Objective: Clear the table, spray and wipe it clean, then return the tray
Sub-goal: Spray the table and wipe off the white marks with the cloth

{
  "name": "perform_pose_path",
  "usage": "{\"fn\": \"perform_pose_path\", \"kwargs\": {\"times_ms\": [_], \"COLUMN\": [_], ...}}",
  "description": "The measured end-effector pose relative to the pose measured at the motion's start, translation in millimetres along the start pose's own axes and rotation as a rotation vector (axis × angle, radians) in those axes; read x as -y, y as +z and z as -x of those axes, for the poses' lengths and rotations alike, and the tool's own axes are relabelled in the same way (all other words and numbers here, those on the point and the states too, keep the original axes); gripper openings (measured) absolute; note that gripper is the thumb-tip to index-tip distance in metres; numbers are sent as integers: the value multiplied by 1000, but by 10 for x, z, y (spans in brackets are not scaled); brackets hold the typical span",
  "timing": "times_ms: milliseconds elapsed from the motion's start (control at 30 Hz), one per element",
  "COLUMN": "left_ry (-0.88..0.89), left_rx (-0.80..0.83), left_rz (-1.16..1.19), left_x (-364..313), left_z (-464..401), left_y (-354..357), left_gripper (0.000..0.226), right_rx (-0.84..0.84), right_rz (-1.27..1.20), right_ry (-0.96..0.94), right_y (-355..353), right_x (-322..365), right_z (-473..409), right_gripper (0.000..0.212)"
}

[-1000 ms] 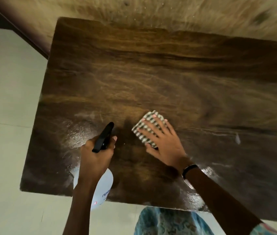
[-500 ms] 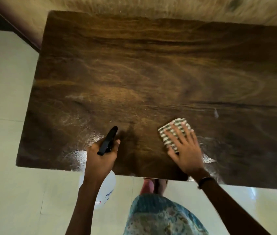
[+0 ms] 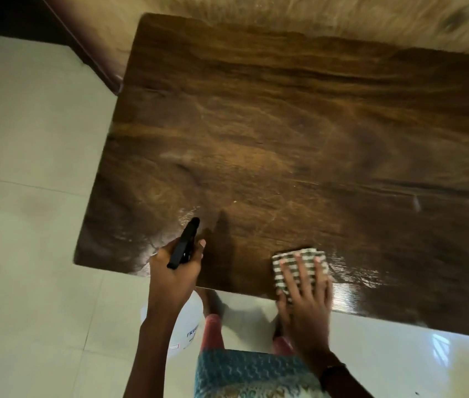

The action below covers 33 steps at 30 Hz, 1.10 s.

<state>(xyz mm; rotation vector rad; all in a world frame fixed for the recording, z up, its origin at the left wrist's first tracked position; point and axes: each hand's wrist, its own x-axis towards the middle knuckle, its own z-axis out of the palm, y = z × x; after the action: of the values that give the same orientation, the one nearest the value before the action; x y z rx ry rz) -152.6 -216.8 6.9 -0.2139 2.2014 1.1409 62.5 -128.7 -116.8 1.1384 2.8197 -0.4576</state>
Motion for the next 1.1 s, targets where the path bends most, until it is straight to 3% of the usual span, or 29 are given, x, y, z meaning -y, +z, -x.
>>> {"fn": "perform_pose_path", "kwargs": {"times_ms": [267, 400, 500, 667, 833, 967, 1033, 1100], "left_ry": [-18, 5, 81, 198, 269, 284, 279, 266], "left_rx": [-100, -121, -92, -33, -16, -12, -9, 4], "left_rz": [21, -24, -44, -45, -21, -8, 15, 36], "left_x": [-305, -455, -559, -855, -1102, -1168, -1151, -1129], "left_z": [-724, -1168, -1519, -1950, -2284, -2421, -2428, -2402], "left_y": [-806, -1095, -1212, -1250, -1294, -1352, -1374, -1376], "left_gripper": [22, 20, 22, 27, 27, 21, 19, 16], "right_rx": [124, 49, 5, 3, -120, -119, -102, -80], "right_rz": [-111, -172, -138, 52, 43, -48, -59, -29], "right_ry": [-506, -661, -684, -497, -71, 229, 211, 63], "right_y": [365, 465, 455, 173, -152, -249, -238, -212], "right_x": [2080, 2560, 2667, 2401, 1825, 2138, 2419, 2651], "right_z": [-811, -1563, -2221, -3179, -3786, -4444, -4672, -4722], "right_gripper": [54, 39, 43, 58, 58, 57, 57, 56]}}
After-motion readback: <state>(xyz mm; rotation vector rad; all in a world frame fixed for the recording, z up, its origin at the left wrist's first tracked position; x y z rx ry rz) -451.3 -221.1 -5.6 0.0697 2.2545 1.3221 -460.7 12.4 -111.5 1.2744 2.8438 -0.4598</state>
